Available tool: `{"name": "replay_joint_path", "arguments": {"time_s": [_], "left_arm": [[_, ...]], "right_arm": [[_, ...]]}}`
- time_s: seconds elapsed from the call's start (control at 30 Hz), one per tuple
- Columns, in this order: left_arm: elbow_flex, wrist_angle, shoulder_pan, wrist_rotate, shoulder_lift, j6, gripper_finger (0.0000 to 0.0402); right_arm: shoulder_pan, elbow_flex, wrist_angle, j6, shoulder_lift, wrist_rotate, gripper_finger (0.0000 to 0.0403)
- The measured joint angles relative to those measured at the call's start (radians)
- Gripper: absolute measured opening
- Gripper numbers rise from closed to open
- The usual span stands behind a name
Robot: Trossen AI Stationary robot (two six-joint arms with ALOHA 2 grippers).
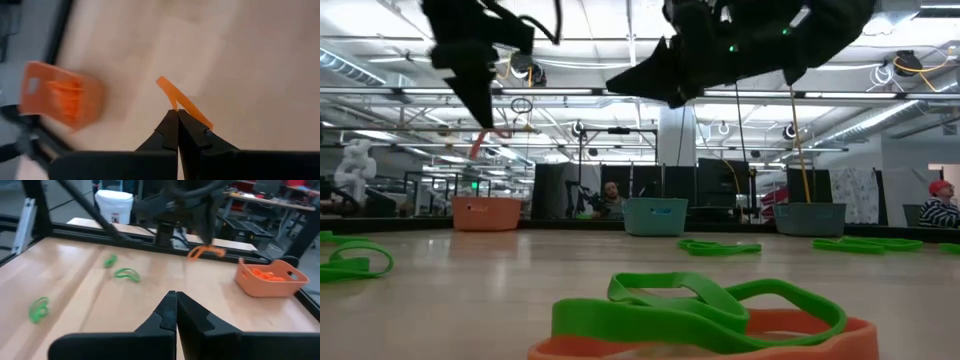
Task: Sort rubber bands into baskets
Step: Put the orange rubber band into the orange bin
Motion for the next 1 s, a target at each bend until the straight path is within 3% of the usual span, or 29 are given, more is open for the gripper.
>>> {"name": "replay_joint_path", "arguments": {"time_s": [0.3, 0.53, 0.73, 1.0], "left_arm": [[0.0, 0.021, 0.529, -0.012, -0.062, 0.309, 0.0], [-0.043, 0.231, 0.854, 0.159, -0.028, 0.541, 0.0], [-0.048, 0.274, 0.987, 0.183, 0.046, 0.6, 0.0], [-0.048, 0.359, 1.05, 0.189, 0.127, 0.637, 0.0008]], "right_arm": [[-0.089, 0.0, -0.018, 0.006, 0.0, -0.044, 0.0], [-0.138, 0.0, -0.026, -0.001, 0.0, -0.099, 0.0], [-0.187, 0.0, -0.028, -0.022, 0.0, -0.158, 0.0], [-0.247, 0.0, -0.056, -0.029, 0.0, -0.217, 0.0]]}}
